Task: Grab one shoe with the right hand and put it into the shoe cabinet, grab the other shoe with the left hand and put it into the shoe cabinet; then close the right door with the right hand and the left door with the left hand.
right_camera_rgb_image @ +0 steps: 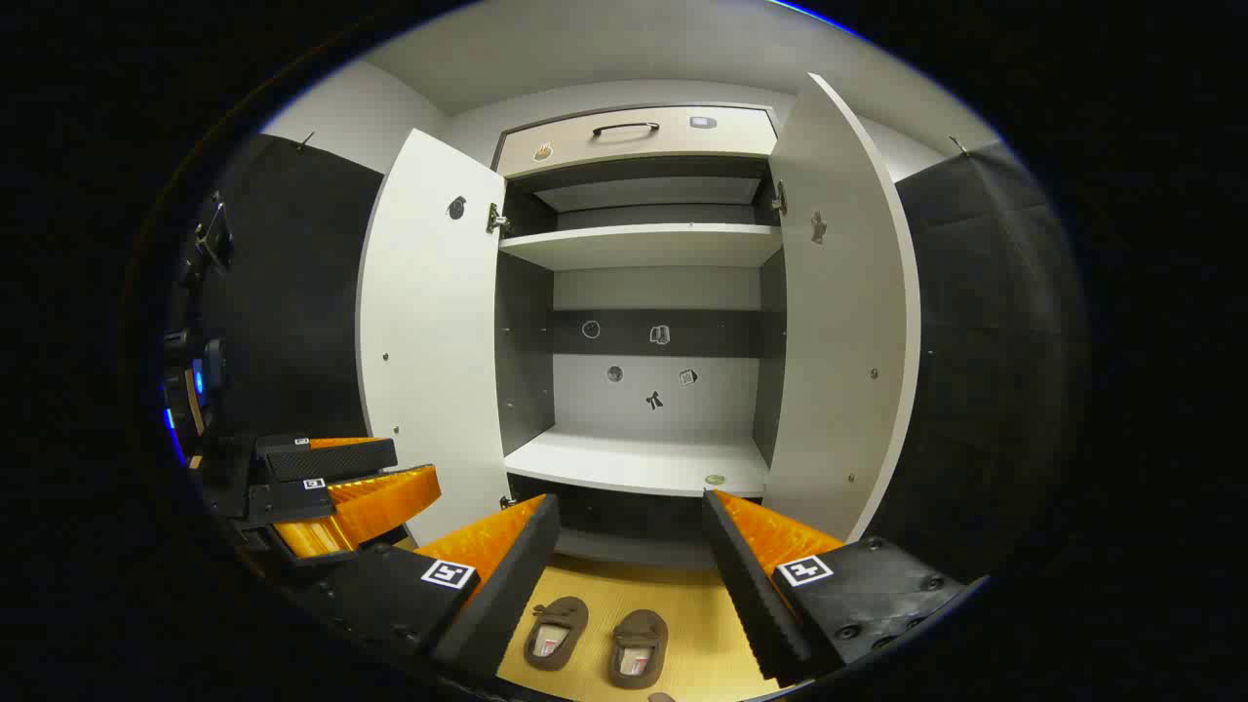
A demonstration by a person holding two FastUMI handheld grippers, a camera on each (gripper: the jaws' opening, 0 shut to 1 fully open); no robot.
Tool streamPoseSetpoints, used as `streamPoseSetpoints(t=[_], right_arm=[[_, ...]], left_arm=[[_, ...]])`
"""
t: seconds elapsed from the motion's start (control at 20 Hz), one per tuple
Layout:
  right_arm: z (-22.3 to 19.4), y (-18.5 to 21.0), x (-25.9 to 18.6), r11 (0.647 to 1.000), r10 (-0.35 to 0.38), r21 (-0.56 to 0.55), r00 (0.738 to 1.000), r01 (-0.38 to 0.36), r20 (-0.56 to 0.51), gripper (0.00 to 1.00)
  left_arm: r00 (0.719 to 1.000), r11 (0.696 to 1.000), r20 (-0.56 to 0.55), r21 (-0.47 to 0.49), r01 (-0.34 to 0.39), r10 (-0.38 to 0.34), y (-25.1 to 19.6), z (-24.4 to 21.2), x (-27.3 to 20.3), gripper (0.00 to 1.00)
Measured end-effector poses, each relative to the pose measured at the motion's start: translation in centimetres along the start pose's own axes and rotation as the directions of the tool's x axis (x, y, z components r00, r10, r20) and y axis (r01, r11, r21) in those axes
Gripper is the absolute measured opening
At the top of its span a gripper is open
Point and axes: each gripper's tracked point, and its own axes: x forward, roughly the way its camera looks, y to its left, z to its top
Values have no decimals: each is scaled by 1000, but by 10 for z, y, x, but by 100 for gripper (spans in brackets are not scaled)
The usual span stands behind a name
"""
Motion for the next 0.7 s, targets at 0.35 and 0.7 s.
streamPoseSetpoints(t=[0.35, 0.7], right_arm=[[-6, 3, 7, 1000, -2, -6, 1000, 2, -15, 98], [-11, 0, 10, 1000, -23, 6, 1000, 23, -20, 98]], left_arm=[[1000, 1000, 16, 28, 9, -10, 1, 2, 6, 95], [1000, 1000, 20, 7, 17, -17, 6, -1, 10, 95]])
